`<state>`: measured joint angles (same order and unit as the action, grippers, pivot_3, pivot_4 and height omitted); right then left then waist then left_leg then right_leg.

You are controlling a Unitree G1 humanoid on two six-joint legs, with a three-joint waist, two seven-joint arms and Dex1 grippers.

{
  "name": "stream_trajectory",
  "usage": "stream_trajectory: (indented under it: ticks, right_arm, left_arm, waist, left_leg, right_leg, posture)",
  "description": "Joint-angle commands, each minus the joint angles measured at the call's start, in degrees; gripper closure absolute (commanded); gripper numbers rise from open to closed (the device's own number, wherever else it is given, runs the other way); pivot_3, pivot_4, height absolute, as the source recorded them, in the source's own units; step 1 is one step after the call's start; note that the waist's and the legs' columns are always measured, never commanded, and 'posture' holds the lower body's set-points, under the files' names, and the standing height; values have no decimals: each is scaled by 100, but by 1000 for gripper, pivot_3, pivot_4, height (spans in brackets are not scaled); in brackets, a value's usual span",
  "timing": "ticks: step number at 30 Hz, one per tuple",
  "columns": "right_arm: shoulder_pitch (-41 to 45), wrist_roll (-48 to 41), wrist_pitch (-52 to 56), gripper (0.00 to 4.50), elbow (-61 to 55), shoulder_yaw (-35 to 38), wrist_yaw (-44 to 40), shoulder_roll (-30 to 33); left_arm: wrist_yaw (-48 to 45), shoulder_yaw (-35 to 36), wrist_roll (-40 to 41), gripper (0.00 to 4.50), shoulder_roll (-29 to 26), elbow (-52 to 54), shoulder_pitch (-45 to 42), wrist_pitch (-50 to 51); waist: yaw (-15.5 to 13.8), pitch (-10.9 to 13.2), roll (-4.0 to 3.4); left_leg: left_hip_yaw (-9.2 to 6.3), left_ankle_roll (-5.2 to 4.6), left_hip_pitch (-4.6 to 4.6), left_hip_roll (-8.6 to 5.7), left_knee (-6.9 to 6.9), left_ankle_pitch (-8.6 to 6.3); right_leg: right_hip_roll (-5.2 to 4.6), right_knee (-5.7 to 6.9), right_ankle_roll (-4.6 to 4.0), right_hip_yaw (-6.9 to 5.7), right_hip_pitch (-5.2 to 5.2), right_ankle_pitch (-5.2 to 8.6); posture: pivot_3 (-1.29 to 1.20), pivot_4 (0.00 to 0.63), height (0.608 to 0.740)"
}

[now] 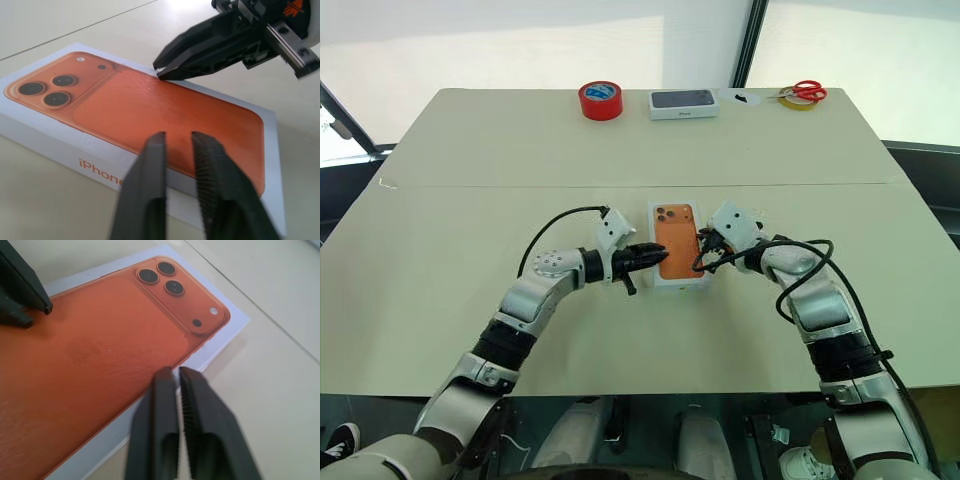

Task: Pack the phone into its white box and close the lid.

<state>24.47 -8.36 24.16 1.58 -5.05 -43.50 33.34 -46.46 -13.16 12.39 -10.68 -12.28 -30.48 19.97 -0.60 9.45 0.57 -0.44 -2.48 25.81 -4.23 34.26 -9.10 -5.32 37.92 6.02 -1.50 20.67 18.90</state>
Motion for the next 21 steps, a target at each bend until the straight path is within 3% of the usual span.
stream_trajectory:
  ticks: [1, 4, 5, 10, 15, 21]
  right_arm:
    - [40, -605, 32, 2049, -273, 519, -321, 39]
    - [-80, -865, -136, 473, -444, 713, -674, 213]
    - [-177, -996, -149, 14, -566, 814, -812, 298]
    - [-656, -1321, -299, 14, -993, 1238, -1431, 920]
    - [-1098, -1316, -598, 14, -749, 1609, -1791, 1498]
    - [-1585, -1234, -938, 14, -421, 1969, -1894, 1796]
  left_arm:
    - [-151, 606, 450, 1720, -358, 525, 93, 177]
    - [-263, 903, 636, 241, -746, 866, 184, 244]
    - [-308, 981, 616, 0, -958, 1020, 227, 219]
    - [-650, 1666, 1225, 0, -1868, 1835, 483, 731]
    - [-894, 2329, 1565, 0, -2723, 1873, 1082, 1046]
    - [-985, 2805, 1559, 0, -3184, 1716, 1908, 898]
  waist:
    - [18, 6, -1]
    - [9, 9, -4]
    - [-11, 9, -3]
    - [-14, 11, -3]
    - [16, 10, -6]
    - [-15, 11, -7]
  left_leg:
    - [0, -4, 3, 0, -2, 3]
    - [0, -4, 14, 2, -6, 4]
    - [0, -4, 15, 1, -6, 4]
    - [0, 6, 18, 0, -7, -6]
    - [0, 5, 17, 1, -12, -8]
    - [1, 4, 17, 3, -13, -8]
  right_leg:
    - [0, 1, 0, 1, -1, 0]
    - [1, 3, 0, 1, 17, 0]
    - [0, 2, 0, 1, 21, 0]
    - [-5, -6, -1, 1, 19, 0]
    - [-6, -7, -3, 2, 23, 1]
    - [-10, -10, -20, 4, 21, 11]
  posture:
    - [0, 150, 738]
    - [0, 150, 738]
    - [0, 150, 738]
    - [0, 150, 738]
    - [0, 150, 738]
    - [0, 150, 738]
